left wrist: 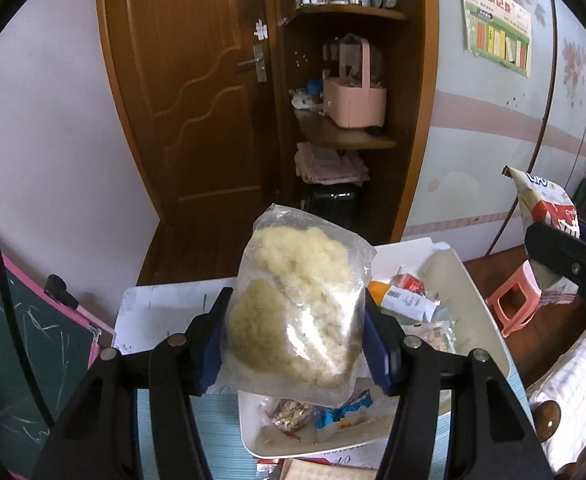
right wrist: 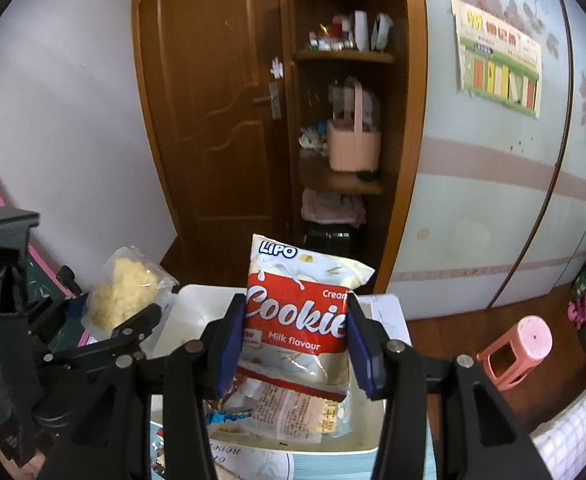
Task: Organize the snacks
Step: 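Lower both snacks into the white tray and open both tools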
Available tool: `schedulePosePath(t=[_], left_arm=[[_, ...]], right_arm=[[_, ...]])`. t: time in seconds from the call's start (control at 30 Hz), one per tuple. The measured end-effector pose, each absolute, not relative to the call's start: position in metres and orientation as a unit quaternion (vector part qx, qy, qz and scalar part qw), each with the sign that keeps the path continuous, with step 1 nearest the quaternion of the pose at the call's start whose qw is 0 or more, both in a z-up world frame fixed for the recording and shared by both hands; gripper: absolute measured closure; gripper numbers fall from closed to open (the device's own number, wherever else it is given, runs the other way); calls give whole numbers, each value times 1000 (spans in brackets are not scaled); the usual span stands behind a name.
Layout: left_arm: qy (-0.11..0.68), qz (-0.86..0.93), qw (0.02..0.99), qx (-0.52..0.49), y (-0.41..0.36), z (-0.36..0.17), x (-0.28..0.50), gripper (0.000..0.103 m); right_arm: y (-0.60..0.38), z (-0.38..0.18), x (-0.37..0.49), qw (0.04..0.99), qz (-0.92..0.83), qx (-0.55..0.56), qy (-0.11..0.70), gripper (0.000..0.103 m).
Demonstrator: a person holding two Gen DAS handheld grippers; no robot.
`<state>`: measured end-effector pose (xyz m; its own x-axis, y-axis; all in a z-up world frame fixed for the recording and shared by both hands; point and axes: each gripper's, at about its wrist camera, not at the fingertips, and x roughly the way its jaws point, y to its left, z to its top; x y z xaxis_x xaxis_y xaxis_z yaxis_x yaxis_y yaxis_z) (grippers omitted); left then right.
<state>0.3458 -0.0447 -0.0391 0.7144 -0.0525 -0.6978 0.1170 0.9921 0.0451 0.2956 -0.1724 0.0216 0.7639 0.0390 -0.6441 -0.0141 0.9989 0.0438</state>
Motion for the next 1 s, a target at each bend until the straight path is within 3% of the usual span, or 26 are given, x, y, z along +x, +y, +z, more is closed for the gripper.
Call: schedulePosePath(t=[0.8, 0.83, 0.93, 1.0], left_arm=[[418, -16, 907, 45, -34, -92, 370, 44], [420, -16, 906, 45, -35, -93, 370, 41], [420, -24, 906, 42, -37, -95, 369, 3], [422, -38, 905, 43, -39, -95, 368, 0]], right_arm=[[-176, -29, 329, 918, -2, 37, 395, 55], [-176, -31, 330, 917, -6, 35, 398, 54], [-176, -40, 337, 907, -9, 33, 419, 45], [-178, -45, 339, 905, -7, 36, 425, 39]])
